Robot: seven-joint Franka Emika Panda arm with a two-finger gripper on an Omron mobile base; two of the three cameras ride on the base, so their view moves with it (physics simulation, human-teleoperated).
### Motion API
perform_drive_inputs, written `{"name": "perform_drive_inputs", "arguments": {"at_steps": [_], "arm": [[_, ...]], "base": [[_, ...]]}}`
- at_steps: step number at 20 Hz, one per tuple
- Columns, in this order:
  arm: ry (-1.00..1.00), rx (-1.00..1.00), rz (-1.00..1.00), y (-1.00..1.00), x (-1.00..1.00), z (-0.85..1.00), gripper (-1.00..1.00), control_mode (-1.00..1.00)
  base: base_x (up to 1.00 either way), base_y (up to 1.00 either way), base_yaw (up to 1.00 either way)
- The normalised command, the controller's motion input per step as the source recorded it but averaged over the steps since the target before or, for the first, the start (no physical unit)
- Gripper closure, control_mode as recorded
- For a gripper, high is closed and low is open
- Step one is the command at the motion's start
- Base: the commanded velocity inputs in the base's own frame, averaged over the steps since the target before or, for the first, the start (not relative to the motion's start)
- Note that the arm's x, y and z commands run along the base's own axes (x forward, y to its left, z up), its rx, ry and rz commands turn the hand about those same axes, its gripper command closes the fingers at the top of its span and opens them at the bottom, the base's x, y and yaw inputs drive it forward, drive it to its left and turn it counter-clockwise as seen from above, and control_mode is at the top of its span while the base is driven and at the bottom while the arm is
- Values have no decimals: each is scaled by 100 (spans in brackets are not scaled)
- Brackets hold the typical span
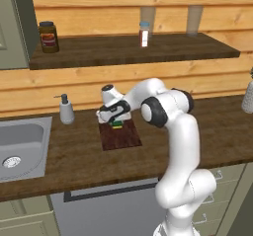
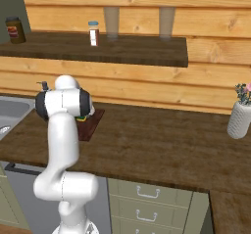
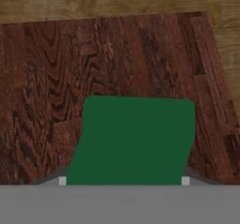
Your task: Pick up the sponge from the counter and clean the cutting board by briefly scrubbing or pressing down on the cutting board. Once finished, release the sponge.
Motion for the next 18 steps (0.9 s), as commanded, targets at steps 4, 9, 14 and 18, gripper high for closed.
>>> {"name": "perform_drive_inputs", "arguments": {"at_steps": [4, 9, 14, 18], "arm": [[0, 0, 0, -20, -100, -48, 100, -100], [0, 0, 0, -24, -100, -47, 100, -100], [0, 0, 0, -24, -100, -44, 100, -100], [0, 0, 0, -20, -89, -35, 100, -100]], "base": [[0, 0, 0], [0, 0, 0], [0, 0, 0], [0, 0, 0]]}}
